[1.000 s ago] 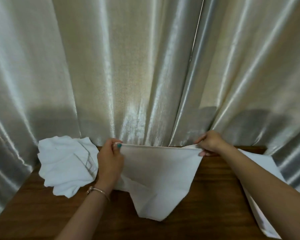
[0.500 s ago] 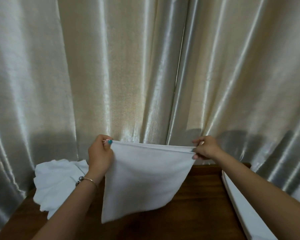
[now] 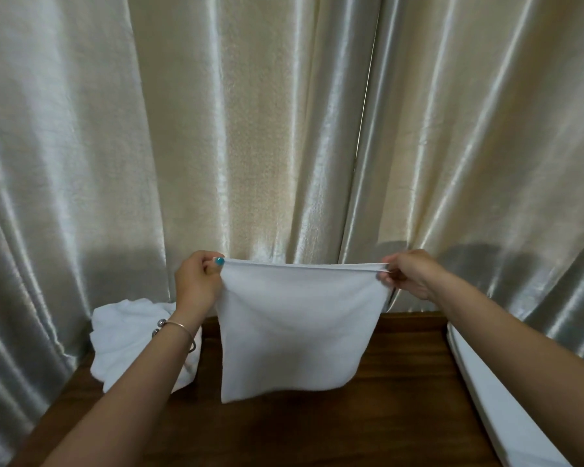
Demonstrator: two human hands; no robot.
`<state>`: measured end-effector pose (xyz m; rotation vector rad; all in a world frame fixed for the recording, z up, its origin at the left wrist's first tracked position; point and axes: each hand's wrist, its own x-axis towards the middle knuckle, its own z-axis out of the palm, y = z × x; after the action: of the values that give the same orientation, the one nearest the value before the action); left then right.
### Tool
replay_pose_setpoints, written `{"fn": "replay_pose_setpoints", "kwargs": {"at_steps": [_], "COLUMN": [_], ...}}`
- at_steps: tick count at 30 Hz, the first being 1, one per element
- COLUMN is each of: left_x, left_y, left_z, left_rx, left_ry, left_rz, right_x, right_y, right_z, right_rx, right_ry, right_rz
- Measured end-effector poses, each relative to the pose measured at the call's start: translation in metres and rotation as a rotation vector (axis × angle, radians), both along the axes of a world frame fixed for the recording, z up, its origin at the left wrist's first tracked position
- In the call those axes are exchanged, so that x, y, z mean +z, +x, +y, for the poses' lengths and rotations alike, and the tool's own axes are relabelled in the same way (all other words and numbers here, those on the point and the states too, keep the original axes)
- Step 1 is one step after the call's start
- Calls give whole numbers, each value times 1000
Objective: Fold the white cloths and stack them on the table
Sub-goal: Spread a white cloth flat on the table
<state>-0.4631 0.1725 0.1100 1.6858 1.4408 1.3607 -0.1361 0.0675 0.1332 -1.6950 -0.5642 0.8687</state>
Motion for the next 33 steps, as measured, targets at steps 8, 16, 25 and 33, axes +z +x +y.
{"fn": "replay_pose_setpoints", "kwargs": {"at_steps": [8,16,25,33], "left_x": [-9,-38,-24,-81], "left_y": [-18,-21,-17,-68], "left_z": [13,28,56,2], "left_rx": [9,-15,-295,-826], "left_ry": [-36,-104,-120,-738], "left_rz": [83,126,-193,146], "right_x": [5,-27,-49,-121], "right_y": [-7,-1,12,25], "right_z": [5,13,30,-42], "right_rx": [79,169,51,593], "right_ry": [27,7,235,-196], "right_rz": [-55,-376,-512,-419]}}
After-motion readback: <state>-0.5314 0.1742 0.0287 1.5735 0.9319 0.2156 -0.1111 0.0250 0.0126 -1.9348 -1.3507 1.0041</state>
